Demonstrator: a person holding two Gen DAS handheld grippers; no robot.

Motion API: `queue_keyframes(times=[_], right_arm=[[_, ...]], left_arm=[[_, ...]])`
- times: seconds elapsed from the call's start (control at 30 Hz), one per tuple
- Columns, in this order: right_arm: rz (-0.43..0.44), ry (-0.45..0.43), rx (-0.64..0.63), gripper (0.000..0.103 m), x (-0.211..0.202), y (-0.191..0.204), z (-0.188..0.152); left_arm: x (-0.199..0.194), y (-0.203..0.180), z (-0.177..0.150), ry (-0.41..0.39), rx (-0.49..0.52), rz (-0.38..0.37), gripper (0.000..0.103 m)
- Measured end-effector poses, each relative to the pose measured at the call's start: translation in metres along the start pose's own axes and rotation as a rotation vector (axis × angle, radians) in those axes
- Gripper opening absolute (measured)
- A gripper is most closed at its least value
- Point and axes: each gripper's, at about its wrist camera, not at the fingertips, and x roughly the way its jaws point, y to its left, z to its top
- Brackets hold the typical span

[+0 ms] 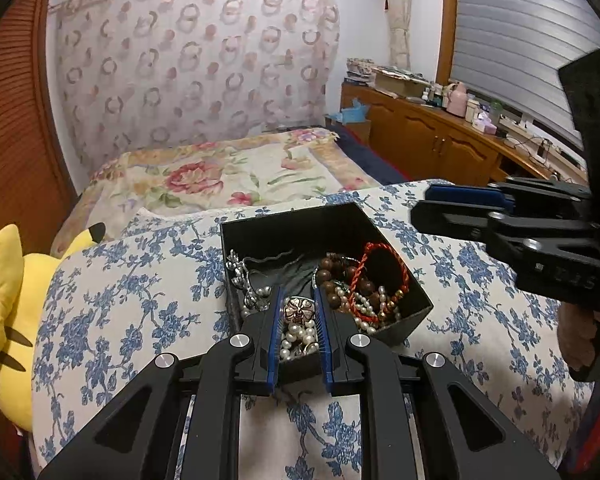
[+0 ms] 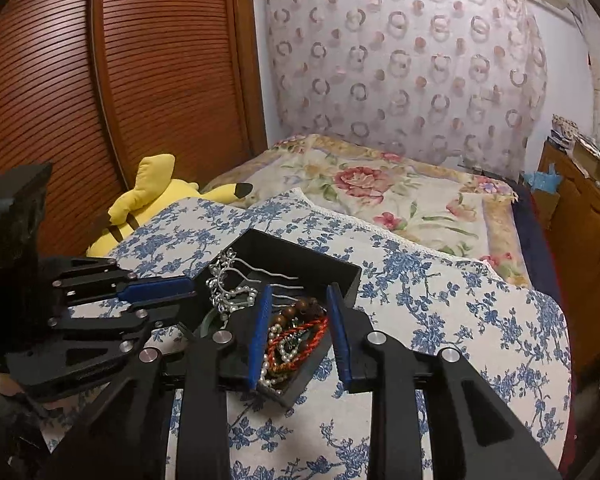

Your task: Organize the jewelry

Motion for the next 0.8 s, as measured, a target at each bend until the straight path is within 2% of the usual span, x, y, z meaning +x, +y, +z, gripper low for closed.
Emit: queue_keyframes(times=[0.1, 0.17, 0.2, 0.23, 0.27, 0.33, 0.37, 0.43, 0.5, 0.7, 0.8], right_arm=[[-0.005, -0.009, 0.003, 0.031, -0.006, 0.000, -0.002], [-0.017, -0.021, 0.010, 0.032, -0.013, -0.001, -0.004], [-0.026, -0.032, 0.014, 0.034, -0.019, -0.001, -0.006], [-0.033, -0.040, 0.018, 0.040, -0.024, -0.001, -0.008], [-0.042, -0.054, 0.027, 0.043, -0.030, -0.001, -0.010], [-0.050, -0.082, 0.044, 0.051, -0.044, 0.001, -0.015], [-0.059, -0.091, 0.048, 0.053, -0.049, 0.002, -0.017], [-0.096, -0.122, 0.052, 0.071, -0.063, 0.006, -0.023], [-0.121, -0.150, 0.062, 0.079, -0.077, 0.009, -0.030], [-0.169, -0.204, 0.104, 0.098, -0.110, 0.017, -0.057], [-0.210, -0.222, 0.112, 0.101, -0.122, 0.024, -0.070]], left_arm=[[0.004, 0.000, 0.002, -0.003, 0.000, 0.009, 0.016], [0.004, -0.002, 0.003, -0.007, -0.002, 0.034, 0.030], [0.003, -0.002, 0.004, -0.012, -0.003, 0.038, 0.043], [0.001, -0.003, 0.003, -0.019, -0.004, 0.049, 0.056], [-0.002, -0.003, 0.003, -0.030, -0.006, 0.064, 0.061], [-0.011, -0.004, 0.000, -0.052, -0.010, 0.092, 0.079], [-0.016, -0.004, -0.002, -0.067, -0.013, 0.103, 0.082], [-0.030, -0.006, -0.007, -0.101, -0.021, 0.123, 0.092], [-0.045, -0.008, -0.014, -0.128, -0.037, 0.145, 0.095], [-0.079, -0.012, -0.032, -0.156, -0.067, 0.165, 0.095], [-0.092, -0.014, -0.042, -0.173, -0.080, 0.177, 0.095]])
